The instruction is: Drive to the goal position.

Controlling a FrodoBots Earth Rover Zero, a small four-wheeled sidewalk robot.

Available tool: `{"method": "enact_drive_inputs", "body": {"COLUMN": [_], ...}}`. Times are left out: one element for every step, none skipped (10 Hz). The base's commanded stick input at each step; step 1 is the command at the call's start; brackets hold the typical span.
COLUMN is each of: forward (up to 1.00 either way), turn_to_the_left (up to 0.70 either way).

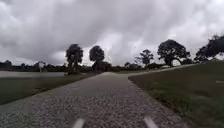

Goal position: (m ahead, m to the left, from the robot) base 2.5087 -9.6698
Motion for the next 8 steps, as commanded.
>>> {"method": "enact_drive_inputs", "body": {"forward": [0.70, 0.70, 0.70, 0.70, 0.70, 0.70, 0.70, 0.70], "turn_to_the_left": [0.00, 0.00, 0.00, 0.00, 0.00, 0.00, 0.00, 0.00]}}
